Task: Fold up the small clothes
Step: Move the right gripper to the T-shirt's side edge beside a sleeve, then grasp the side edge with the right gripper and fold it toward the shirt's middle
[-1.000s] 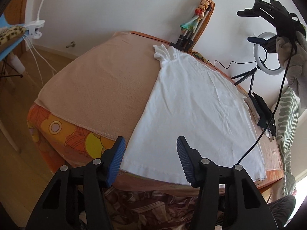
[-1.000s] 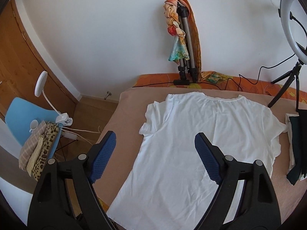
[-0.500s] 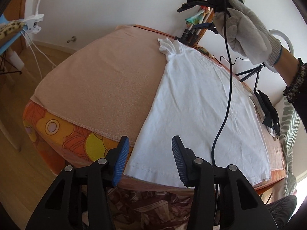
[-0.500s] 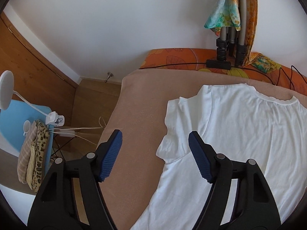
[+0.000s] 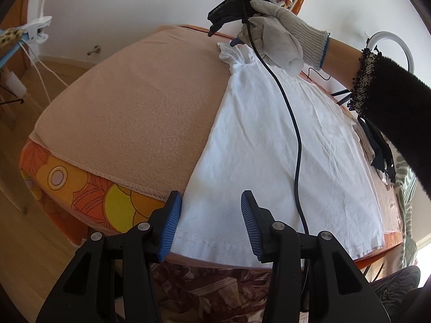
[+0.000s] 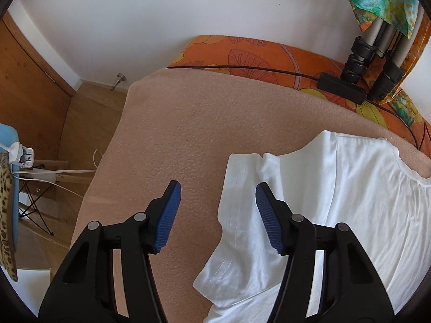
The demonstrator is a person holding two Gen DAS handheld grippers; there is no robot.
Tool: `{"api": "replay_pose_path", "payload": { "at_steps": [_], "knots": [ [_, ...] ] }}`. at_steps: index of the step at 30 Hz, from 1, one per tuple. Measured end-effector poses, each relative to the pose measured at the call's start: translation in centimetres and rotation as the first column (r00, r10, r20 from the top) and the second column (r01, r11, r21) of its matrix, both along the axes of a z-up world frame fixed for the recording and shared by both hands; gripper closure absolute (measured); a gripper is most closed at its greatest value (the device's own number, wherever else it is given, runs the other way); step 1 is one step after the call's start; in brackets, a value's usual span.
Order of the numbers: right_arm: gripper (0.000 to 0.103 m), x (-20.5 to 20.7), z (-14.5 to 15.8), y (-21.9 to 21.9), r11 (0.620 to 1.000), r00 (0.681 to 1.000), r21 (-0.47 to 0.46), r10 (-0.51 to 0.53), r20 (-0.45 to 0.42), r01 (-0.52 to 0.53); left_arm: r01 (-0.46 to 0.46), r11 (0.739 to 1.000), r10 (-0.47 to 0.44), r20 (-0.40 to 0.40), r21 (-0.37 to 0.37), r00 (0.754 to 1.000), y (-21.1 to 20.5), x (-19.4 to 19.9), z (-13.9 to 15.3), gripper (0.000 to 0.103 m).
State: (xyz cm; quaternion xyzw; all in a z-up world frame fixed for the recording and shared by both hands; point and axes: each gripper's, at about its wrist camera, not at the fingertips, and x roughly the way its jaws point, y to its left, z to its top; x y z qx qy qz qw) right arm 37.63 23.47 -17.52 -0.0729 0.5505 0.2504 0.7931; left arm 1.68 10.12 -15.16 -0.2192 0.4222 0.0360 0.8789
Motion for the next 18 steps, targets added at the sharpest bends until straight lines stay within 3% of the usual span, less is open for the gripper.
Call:
{"api": "replay_pose_path", "payload": {
  "at_steps": [3, 6, 11, 13, 18],
  "knots": [
    [0.042, 0.5, -1.0, 0.0, 0.999, 1.000, -0.041, -0.012, -0.005, 0.012, 0.014, 1.000, -0.014, 0.005, 0.000, 1.000, -0.3, 0.1, 0.1, 0.060],
    [0.043, 0.7, -1.1, 0.0, 0.998, 1.000, -0.057, 0.008, 0.014, -0.007, 0.019, 1.000, -0.019, 0.007, -0.003, 1.000, -0.4, 0.0, 0.1, 0.072],
    [0.068, 0.3, -1.2, 0.4, 0.989, 0.996, -0.143, 0.056, 0.072, -0.045, 0.007, 0.996, -0.006, 0.016, -0.085, 1.000, 0.3, 0.0, -0.2, 0.084],
    [0.087, 0.6, -1.1, 0.1, 0.987, 0.996, -0.155, 0.050, 0.077, -0.037, 0.011, 0.994, -0.010, 0.018, -0.106, 1.000, 0.4, 0.0, -0.3, 0.094],
    [0.097, 0.3, -0.8, -0.6, 0.988, 0.994, -0.150, 0.044, 0.096, -0.029, 0.022, 0.988, -0.014, 0.054, -0.151, 0.998, 0.3, -0.1, 0.0, 0.099]
  ]
}}
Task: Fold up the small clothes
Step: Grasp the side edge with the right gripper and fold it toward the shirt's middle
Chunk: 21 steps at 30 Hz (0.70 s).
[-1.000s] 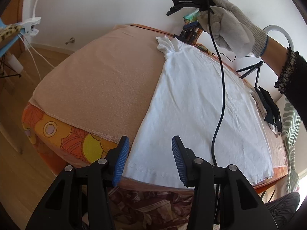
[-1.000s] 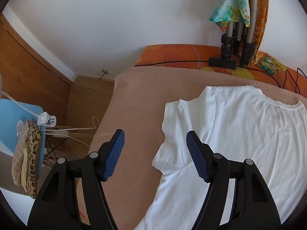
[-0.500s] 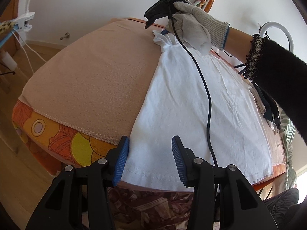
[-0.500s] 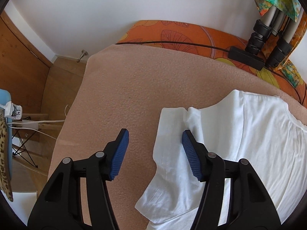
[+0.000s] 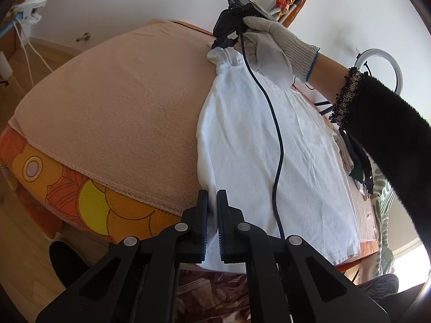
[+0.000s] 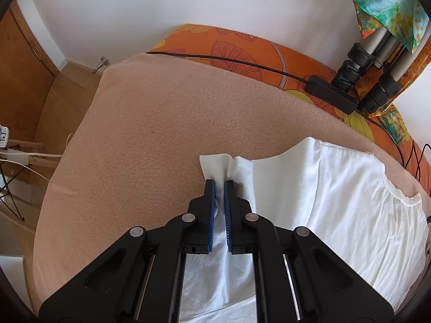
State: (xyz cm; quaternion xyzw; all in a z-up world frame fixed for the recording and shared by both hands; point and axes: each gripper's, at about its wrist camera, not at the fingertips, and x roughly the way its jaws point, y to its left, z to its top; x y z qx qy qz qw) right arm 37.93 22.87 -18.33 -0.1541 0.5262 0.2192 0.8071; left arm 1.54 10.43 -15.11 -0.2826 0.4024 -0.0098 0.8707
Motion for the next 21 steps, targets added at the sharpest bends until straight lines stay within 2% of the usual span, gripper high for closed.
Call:
{"api": "replay_pose_path", "payload": {
  "at_steps": [2, 6, 9, 11, 15, 21],
  "knots": [
    [0.097, -0.2, 0.5, -0.5, 1.000, 1.000, 0.020, -0.001, 0.004, 0.001, 0.006, 1.000, -0.006, 0.027, -0.014, 1.000, -0.1, -0.1, 0.4, 0.099],
    [0.097, -1.0, 2.5, -2.4, 0.999, 1.000, 0.044, -0.006, 0.028, 0.005, 0.028, 1.000, -0.028, 0.050, 0.005, 0.998, -0.9, -0.2, 1.1, 0.100],
    [0.098, -1.1, 3.9, -3.6, 0.998, 0.999, 0.061, -0.014, 0.041, 0.012, 0.036, 0.999, -0.034, 0.068, -0.041, 0.997, -0.8, -0.2, 1.2, 0.100],
    [0.098, -1.2, 4.8, -4.5, 0.997, 0.999, 0.072, -0.015, 0.046, 0.012, 0.046, 0.998, -0.043, 0.080, -0.036, 0.996, -1.2, -0.2, 1.6, 0.100],
    [0.098, -1.6, 6.7, -6.9, 0.996, 0.997, 0.083, -0.020, 0.073, 0.014, 0.087, 0.996, -0.083, 0.105, -0.034, 0.991, -2.3, 0.0, 2.3, 0.100],
    [0.098, -1.3, 7.9, -11.2, 0.995, 0.994, 0.080, -0.062, 0.088, 0.055, 0.181, 0.983, -0.174, 0.141, -0.035, 0.975, -5.0, 0.7, 3.5, 0.101]
  ]
}}
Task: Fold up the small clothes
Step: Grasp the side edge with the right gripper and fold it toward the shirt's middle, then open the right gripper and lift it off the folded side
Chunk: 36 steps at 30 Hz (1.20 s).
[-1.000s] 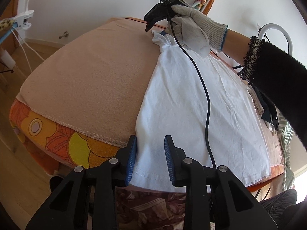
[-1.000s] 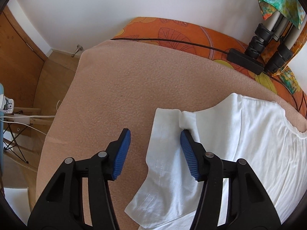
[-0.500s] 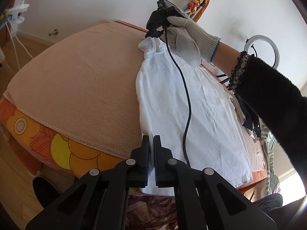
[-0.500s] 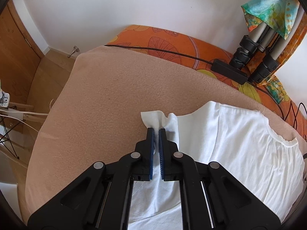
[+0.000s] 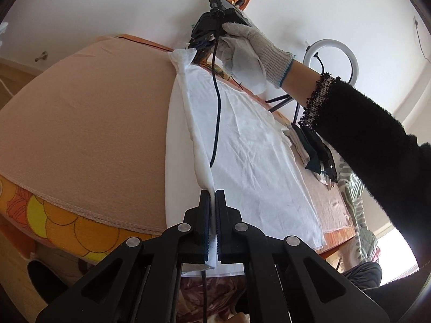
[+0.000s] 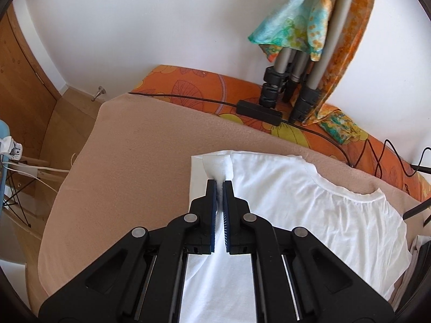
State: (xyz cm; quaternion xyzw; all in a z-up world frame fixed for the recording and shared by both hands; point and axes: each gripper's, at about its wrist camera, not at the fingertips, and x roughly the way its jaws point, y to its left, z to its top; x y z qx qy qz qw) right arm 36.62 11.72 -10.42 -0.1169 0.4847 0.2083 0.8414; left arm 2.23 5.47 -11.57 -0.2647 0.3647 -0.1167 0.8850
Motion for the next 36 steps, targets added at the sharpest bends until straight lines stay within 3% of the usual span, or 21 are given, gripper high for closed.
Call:
{"api": "replay_pose_path", "payload": {
  "at_steps": [11, 20, 21, 23, 25, 36],
  "knots": [
    [0.098, 2.4, -1.7, -9.2, 0.986, 0.986, -0.020, -0.163, -0.018, 0.163, 0.158, 0.987, -0.159, -0.044, -0.019, 0.986, -4.9, 1.8, -0.6, 0.102],
    [0.098, 3.0, -3.5, -10.0, 0.988, 0.987, -0.029, -0.154, -0.051, 0.153, 0.196, 0.981, -0.194, -0.067, 0.017, 0.979, -6.4, 2.3, -0.8, 0.102],
    [0.096, 3.0, -3.6, -10.1, 0.988, 0.987, -0.033, -0.154, -0.049, 0.153, 0.197, 0.980, -0.196, -0.071, 0.012, 0.978, -6.4, 2.4, -1.0, 0.102],
    [0.079, 3.1, -3.4, -10.6, 0.986, 0.986, -0.040, -0.164, -0.043, 0.162, 0.199, 0.980, -0.198, -0.076, 0.005, 0.977, -6.4, 2.5, -1.2, 0.102],
    [0.031, 3.0, -2.9, -11.4, 0.983, 0.983, -0.040, -0.183, -0.032, 0.181, 0.205, 0.979, -0.205, -0.079, -0.005, 0.976, -6.3, 2.6, -1.2, 0.102],
    [0.027, 0.4, 0.3, -17.3, 0.979, 0.979, 0.007, -0.204, 0.010, 0.204, 0.253, 0.966, -0.256, -0.045, -0.059, 0.966, -6.9, 1.9, -0.3, 0.101]
  ]
}}
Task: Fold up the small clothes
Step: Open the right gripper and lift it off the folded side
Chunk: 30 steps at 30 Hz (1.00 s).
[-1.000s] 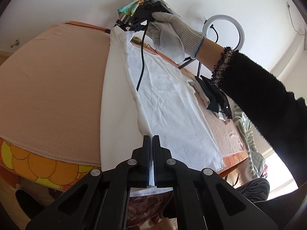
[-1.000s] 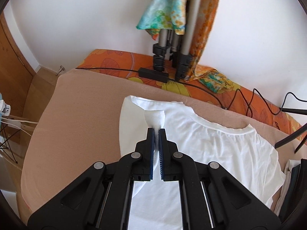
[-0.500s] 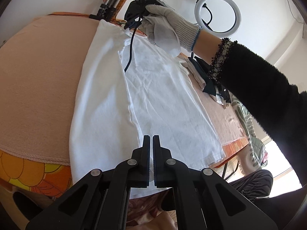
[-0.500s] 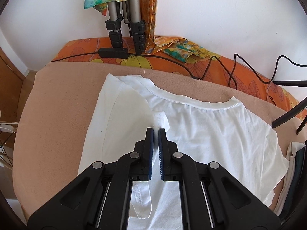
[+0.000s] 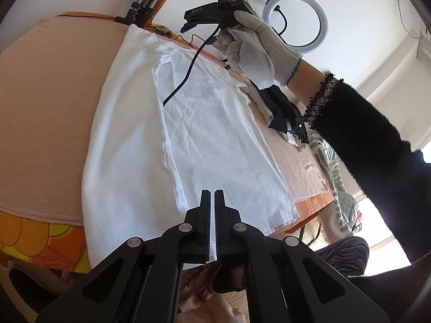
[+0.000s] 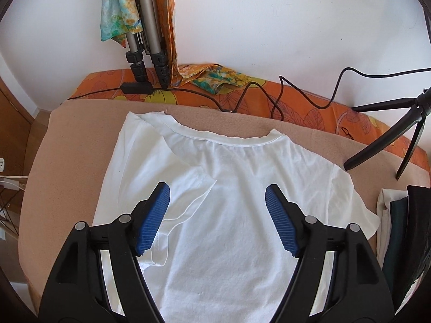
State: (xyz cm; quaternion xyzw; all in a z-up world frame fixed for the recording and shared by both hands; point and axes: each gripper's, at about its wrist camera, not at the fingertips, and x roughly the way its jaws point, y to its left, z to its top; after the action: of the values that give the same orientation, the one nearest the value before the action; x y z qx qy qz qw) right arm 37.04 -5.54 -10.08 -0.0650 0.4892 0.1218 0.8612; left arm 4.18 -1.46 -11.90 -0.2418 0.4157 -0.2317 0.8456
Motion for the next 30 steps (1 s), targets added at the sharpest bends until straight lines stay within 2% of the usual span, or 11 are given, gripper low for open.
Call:
{"api": "replay_pose_path", "payload": {
  "at_steps": [2, 5, 8, 11, 17, 21, 26, 30],
  "knots": [
    [0.027, -0.7, 0.4, -1.2, 1.000, 1.000, 0.001, -0.009, 0.008, 0.009, 0.028, 1.000, -0.028, 0.012, 0.001, 1.000, -0.4, -0.5, 0.5, 0.101],
    [0.027, -1.8, 1.2, -3.1, 1.000, 1.000, 0.001, -0.020, 0.021, 0.020, 0.071, 0.997, -0.071, 0.031, 0.016, 0.997, -0.9, -1.7, 1.4, 0.092],
    [0.027, -2.9, 2.5, -5.1, 0.999, 0.997, -0.018, -0.039, 0.059, 0.040, 0.115, 0.993, -0.115, 0.035, -0.011, 0.993, -1.0, -2.9, 2.1, 0.092],
    [0.027, -4.5, 4.0, -7.4, 0.998, 0.995, 0.015, -0.060, 0.078, 0.059, 0.137, 0.990, -0.137, 0.048, 0.013, 0.989, -1.0, -4.1, 2.9, 0.092],
    [0.027, -9.7, 6.8, -10.6, 0.998, 0.990, 0.050, -0.046, 0.136, 0.040, 0.100, 0.990, -0.105, 0.047, 0.095, 0.993, 0.8, -5.9, 3.0, 0.092],
    [0.027, -13.6, 8.0, -13.3, 0.993, 0.986, 0.116, -0.051, 0.161, 0.032, 0.052, 0.988, -0.059, 0.042, 0.144, 0.997, 2.0, -6.3, 2.8, 0.092],
    [0.027, -17.6, 8.6, -16.8, 0.987, 0.979, 0.155, -0.068, 0.193, 0.038, 0.032, 0.979, -0.046, 0.063, 0.201, 0.997, 1.2, -6.2, 3.1, 0.092],
    [0.027, -20.5, 9.1, -19.9, 0.982, 0.971, 0.188, -0.059, 0.231, 0.015, 0.015, 0.981, -0.033, 0.094, 0.193, 0.995, 0.1, -6.1, 3.5, 0.088]
  ]
}}
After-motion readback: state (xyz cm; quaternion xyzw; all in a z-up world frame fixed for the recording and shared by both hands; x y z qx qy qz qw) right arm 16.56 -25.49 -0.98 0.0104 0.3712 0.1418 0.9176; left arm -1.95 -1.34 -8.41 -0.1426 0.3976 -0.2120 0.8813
